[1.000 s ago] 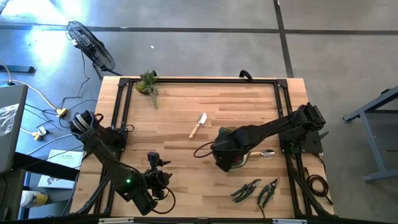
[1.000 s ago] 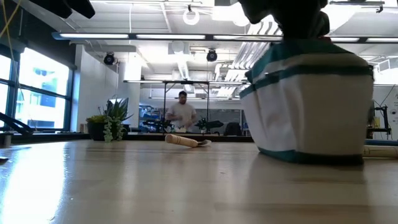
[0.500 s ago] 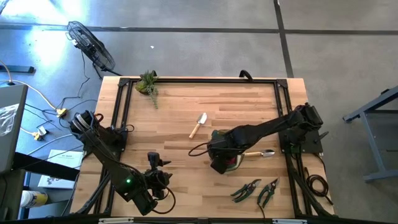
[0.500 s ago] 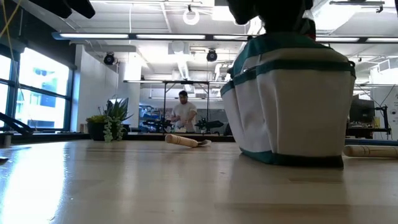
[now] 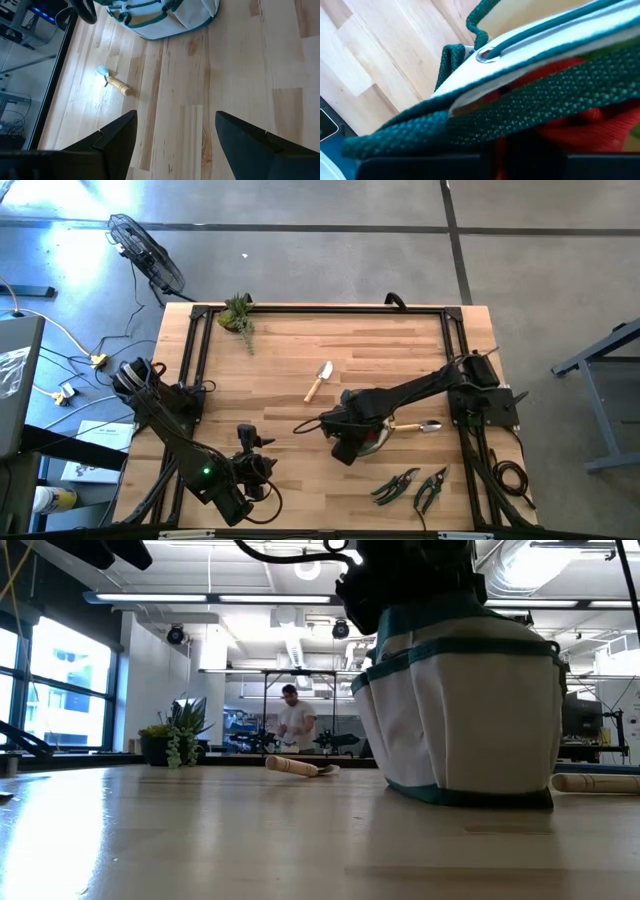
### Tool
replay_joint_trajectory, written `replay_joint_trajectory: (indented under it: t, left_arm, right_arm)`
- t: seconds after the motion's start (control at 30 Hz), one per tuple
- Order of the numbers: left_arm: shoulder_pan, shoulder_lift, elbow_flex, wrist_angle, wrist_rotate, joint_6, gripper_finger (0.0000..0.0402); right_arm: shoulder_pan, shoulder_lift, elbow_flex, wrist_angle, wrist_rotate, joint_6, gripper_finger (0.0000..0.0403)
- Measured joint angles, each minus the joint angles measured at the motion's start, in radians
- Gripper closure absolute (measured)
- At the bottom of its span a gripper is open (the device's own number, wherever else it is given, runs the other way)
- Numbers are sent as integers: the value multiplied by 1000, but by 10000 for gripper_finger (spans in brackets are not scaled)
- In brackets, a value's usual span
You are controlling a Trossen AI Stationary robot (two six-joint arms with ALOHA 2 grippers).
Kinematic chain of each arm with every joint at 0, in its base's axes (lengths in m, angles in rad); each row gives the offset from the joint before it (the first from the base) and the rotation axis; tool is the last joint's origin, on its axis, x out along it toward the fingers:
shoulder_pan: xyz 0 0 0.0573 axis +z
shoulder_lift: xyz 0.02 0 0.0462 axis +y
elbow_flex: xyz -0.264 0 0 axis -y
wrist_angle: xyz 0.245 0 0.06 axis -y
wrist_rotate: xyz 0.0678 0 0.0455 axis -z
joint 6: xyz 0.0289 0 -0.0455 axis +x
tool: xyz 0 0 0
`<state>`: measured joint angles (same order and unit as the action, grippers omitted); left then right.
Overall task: Pick & Place Garden tools in Gardening bag
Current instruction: Put the red glove into the light brown gardening bag
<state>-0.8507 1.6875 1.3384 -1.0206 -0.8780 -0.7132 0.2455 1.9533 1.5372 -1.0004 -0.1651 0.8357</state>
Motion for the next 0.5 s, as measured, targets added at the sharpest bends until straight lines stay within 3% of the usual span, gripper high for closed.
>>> replay_joint_trajectory:
  t: [0.27,0.5]
  left_arm:
    - [0,0,0,0,12,0,142]
    - [0,0,0,0,28,-1,142]
  right_arm:
    - [1,0,-2,30,1,30,344]
    - [1,1,-2,54,-13,24,277]
